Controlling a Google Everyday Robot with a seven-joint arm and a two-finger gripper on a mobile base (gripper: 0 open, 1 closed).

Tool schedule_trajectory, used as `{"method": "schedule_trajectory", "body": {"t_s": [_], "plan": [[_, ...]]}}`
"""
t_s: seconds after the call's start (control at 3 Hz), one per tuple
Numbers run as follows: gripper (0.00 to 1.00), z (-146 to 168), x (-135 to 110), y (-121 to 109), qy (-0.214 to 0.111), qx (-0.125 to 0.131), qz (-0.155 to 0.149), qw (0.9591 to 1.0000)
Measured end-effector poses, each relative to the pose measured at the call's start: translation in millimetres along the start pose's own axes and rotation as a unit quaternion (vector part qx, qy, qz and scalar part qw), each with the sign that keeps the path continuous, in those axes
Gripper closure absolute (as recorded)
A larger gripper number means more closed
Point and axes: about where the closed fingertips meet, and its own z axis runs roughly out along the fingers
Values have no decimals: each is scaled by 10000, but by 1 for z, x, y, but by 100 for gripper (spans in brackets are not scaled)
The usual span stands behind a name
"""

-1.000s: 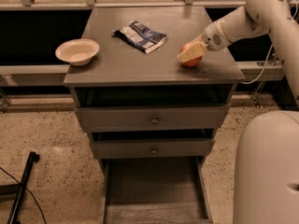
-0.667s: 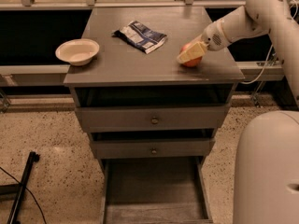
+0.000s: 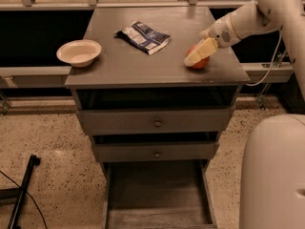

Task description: Pick apple from bottom drawer and place on counter

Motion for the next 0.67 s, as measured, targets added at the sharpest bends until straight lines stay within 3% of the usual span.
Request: {"method": "schedule_trajectory", "body": {"t_s": [0.33, 0.67], "plan": [[0, -57, -33, 14, -163, 163, -1174, 9928], [0, -116, -41, 15, -370, 819, -1676, 9817]]}}
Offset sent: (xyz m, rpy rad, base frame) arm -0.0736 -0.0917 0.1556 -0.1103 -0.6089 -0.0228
